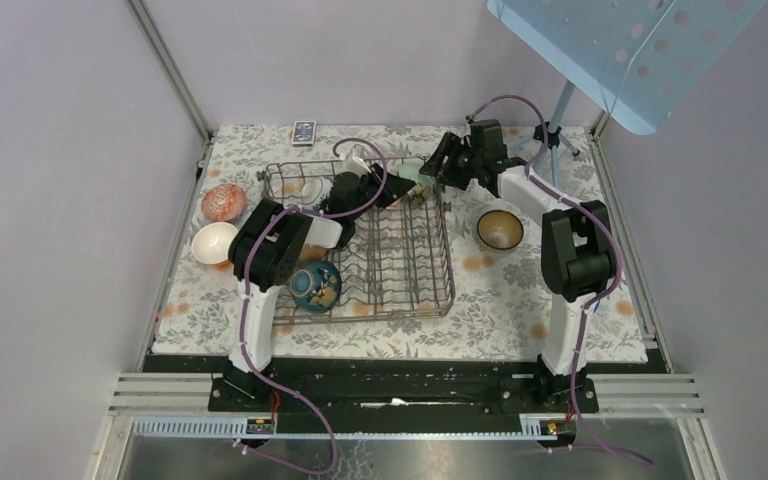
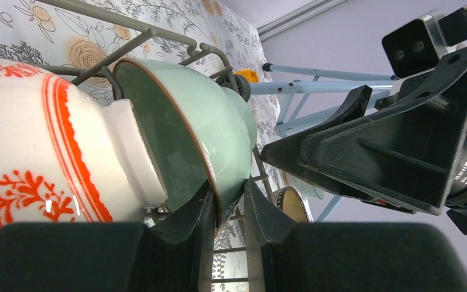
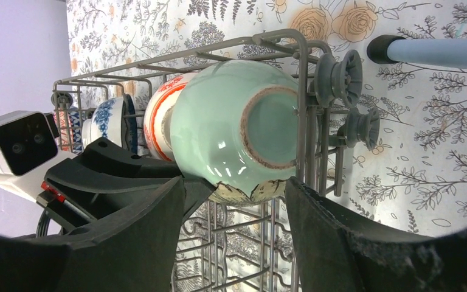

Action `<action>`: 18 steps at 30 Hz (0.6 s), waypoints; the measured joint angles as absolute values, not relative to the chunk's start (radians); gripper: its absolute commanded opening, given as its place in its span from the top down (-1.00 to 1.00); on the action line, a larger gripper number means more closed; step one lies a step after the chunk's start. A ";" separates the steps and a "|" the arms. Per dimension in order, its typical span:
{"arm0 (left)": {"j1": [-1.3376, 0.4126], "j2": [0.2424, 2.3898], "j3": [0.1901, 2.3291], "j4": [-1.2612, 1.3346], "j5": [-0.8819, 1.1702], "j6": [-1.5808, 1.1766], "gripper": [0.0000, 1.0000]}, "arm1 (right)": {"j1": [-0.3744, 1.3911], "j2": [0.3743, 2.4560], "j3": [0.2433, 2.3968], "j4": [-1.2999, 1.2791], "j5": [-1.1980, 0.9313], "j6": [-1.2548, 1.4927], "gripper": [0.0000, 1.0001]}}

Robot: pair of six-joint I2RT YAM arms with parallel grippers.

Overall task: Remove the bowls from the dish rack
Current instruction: Pick up the bowl from the dish rack.

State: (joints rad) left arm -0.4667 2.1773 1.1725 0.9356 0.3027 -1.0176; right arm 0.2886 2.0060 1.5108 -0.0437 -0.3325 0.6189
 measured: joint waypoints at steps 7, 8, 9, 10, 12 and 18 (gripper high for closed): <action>-0.466 2.177 1.172 0.935 0.308 -1.014 0.70 | 0.279 1.974 1.480 -0.039 -0.332 0.618 -0.43; -0.466 2.177 1.172 0.934 0.308 -1.013 0.53 | 0.279 1.974 1.475 -0.039 -0.332 0.618 -0.43; -0.466 2.176 1.172 0.932 0.309 -1.011 0.42 | 0.279 1.974 1.470 -0.040 -0.331 0.618 -0.43; -0.466 2.176 1.172 0.931 0.310 -1.010 0.35 | 0.279 1.974 1.465 -0.040 -0.332 0.617 -0.43; -0.466 2.175 1.172 0.929 0.310 -0.998 0.26 | 0.278 1.974 1.459 -0.040 -0.332 0.617 -0.43; -0.470 2.165 1.172 0.927 0.311 -0.984 0.19 | 0.278 1.974 1.453 -0.040 -0.332 0.617 -0.43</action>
State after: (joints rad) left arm -0.4698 2.1654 1.1725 0.9268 0.3111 -0.9840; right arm 0.2783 1.9736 1.4532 -0.0399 -0.3317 0.6174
